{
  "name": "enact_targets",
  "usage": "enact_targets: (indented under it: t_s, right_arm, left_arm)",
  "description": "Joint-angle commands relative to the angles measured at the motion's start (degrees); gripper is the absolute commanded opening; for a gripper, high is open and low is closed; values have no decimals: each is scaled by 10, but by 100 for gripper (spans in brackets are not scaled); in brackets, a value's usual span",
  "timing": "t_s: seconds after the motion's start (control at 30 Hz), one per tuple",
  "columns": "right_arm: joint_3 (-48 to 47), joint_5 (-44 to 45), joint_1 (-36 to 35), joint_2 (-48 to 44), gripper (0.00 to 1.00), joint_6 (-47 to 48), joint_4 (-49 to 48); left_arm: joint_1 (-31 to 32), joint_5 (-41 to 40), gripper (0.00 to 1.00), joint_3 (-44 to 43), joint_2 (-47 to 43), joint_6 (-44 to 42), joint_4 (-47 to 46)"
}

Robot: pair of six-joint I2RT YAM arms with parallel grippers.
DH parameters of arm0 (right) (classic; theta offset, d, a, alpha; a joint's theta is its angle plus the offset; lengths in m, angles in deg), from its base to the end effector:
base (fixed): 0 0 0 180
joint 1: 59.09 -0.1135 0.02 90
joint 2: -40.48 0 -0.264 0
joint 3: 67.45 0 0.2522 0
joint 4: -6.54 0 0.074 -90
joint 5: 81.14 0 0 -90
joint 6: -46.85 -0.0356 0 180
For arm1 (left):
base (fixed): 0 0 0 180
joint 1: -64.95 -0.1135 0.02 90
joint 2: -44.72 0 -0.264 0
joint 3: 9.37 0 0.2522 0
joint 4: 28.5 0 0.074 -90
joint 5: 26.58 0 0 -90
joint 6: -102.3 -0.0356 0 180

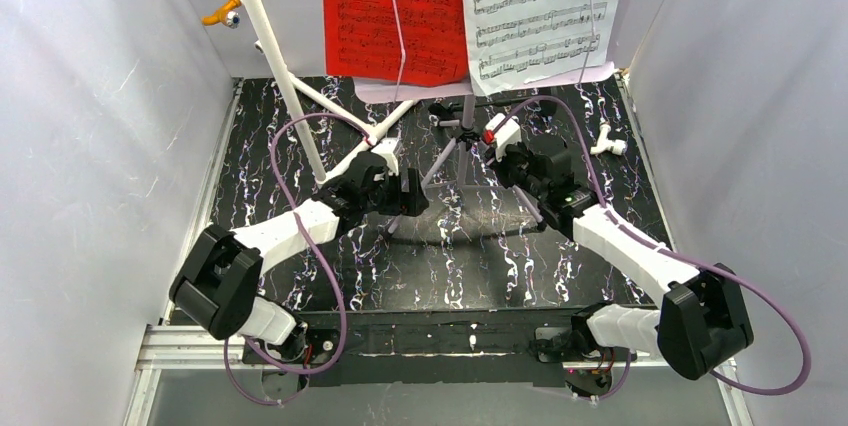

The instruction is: Set up the instrument practice props

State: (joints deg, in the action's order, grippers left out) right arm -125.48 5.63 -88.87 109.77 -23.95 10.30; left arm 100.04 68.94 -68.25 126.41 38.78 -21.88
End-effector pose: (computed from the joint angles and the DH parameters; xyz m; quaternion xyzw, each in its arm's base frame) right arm 0.2418 0.1407 0.2828 -0.3444 0.7147 0.0784 0.6037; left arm 0.2514 -0.1808 0.2232 0.0890 0.8583 -0.2935 0.4115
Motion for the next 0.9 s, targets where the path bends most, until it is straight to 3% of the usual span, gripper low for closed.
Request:
enact_targets:
  t_s: [0.0, 0.4, 0.67, 0.87]
  right_arm:
    - [0, 98, 4, -23, 1, -16, 61]
    - [43, 179, 5, -97, 1, -44, 120]
    - [65, 131, 5, -166, 1, -69, 168]
    - [75, 201, 5, -203, 1, -101, 206]
  left_arm:
    - [8, 38, 79, -11, 8, 11, -16]
    - [40, 65, 75, -31, 66, 43, -45]
    - [50, 82, 69, -19, 50, 58, -53]
    - [66, 82, 68, 0, 47, 65, -57]
